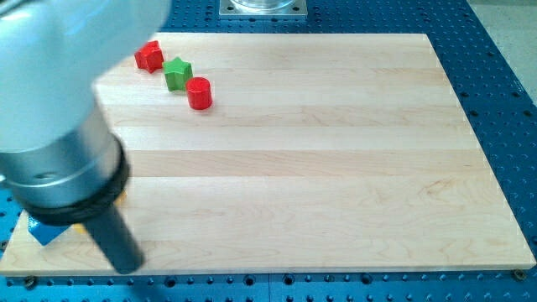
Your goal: Push the blue cube to the bottom right side of the red circle
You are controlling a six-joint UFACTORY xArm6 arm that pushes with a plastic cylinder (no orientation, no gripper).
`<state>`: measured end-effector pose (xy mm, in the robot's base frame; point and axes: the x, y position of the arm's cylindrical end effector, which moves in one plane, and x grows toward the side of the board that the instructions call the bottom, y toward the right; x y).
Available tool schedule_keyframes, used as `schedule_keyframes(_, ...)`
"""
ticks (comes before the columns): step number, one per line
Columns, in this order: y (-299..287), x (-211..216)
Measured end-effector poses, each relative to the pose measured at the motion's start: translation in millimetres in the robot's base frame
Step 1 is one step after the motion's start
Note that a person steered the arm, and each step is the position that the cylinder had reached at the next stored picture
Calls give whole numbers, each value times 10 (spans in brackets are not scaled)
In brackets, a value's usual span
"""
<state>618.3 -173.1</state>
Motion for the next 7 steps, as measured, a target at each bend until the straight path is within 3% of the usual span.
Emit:
schedule_keyframes(3,-1304,-27)
schedule_keyframes(7,-95,-1153)
